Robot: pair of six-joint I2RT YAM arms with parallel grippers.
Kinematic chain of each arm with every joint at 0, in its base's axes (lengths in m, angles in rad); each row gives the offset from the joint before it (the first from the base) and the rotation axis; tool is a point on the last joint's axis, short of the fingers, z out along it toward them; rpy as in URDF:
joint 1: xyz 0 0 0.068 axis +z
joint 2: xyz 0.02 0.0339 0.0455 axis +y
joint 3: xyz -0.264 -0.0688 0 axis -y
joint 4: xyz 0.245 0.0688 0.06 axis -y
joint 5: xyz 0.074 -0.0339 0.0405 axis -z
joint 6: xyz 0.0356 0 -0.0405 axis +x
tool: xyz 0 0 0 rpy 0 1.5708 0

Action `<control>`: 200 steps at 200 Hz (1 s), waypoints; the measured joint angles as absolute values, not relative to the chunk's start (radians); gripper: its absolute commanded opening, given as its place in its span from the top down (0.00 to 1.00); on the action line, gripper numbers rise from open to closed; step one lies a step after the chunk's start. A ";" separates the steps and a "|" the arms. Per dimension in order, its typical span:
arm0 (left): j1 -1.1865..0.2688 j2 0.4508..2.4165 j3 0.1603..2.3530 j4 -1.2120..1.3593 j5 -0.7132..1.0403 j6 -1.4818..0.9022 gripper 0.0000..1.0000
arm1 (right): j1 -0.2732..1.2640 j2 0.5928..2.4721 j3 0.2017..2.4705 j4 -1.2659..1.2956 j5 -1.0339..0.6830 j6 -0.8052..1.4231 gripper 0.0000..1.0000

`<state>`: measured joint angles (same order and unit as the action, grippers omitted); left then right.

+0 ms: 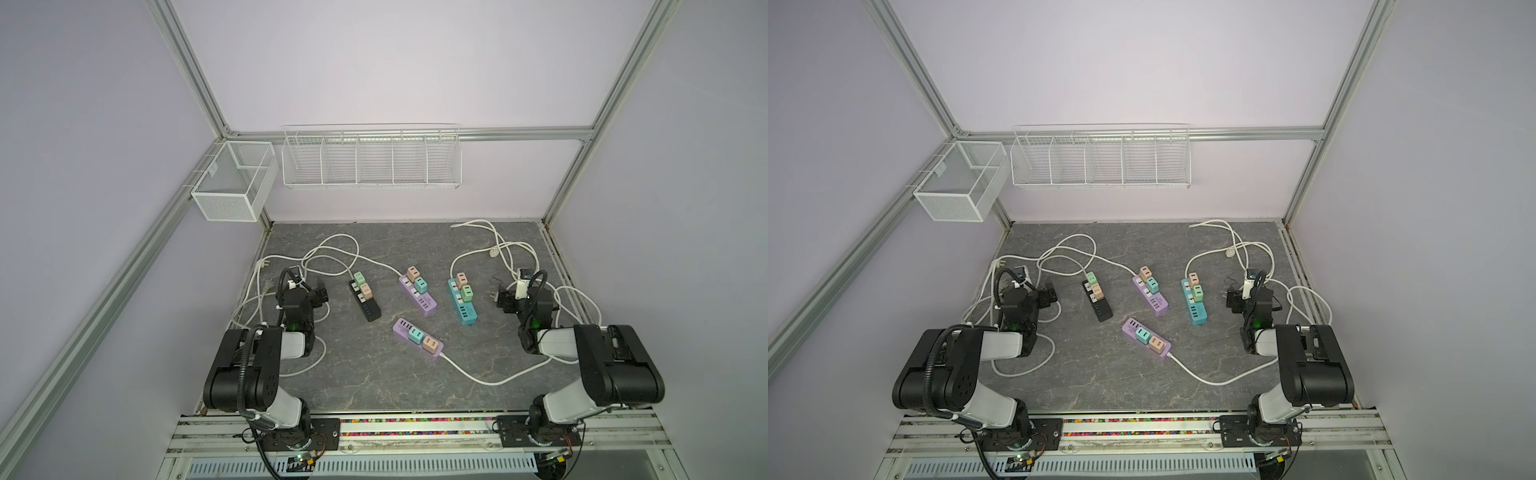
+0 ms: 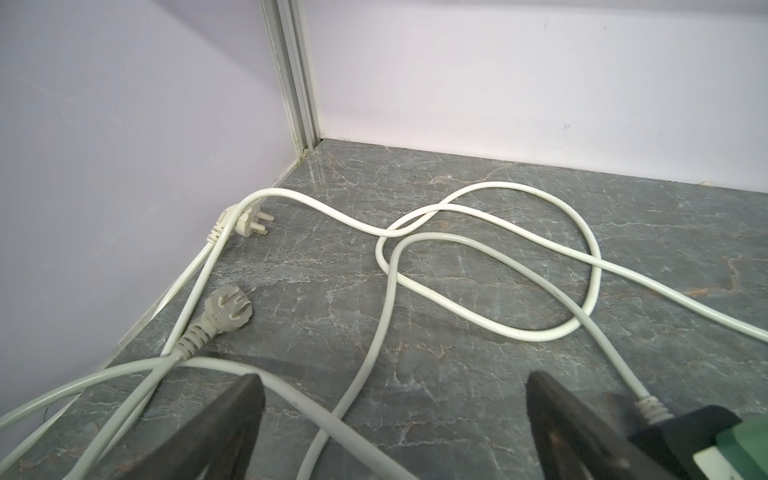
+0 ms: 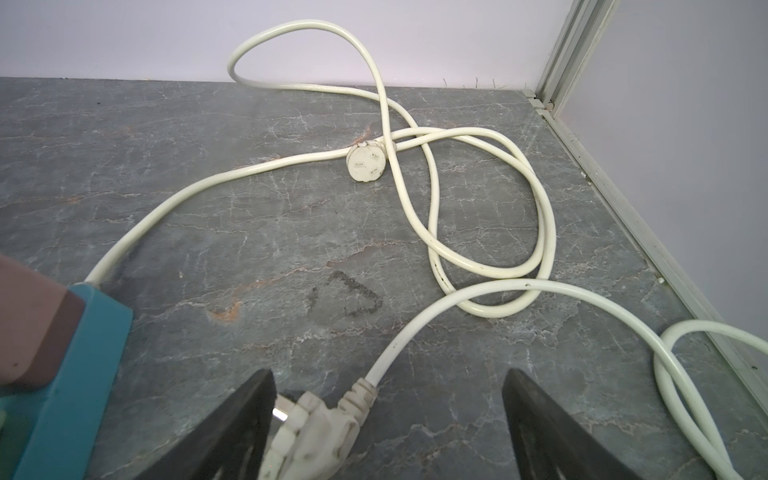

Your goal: Pull the plug off the socket

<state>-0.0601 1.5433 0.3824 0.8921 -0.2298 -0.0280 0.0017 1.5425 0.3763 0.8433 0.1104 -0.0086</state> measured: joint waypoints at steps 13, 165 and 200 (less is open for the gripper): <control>-0.060 1.543 0.382 0.892 -0.230 -0.028 0.02 | 0.002 1.542 0.376 0.843 0.111 -0.009 0.12; -0.060 1.221 0.435 0.599 -0.221 -0.077 0.02 | 0.067 1.241 0.517 0.524 0.265 0.003 0.12; -0.060 1.092 0.453 0.459 -0.258 -0.222 0.02 | 0.061 1.146 0.595 0.321 0.271 0.129 0.11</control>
<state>-0.0601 1.0920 0.4534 0.4591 -0.2577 -0.2218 0.0612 1.1461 0.5945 0.3210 0.2707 0.1287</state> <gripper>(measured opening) 0.984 0.883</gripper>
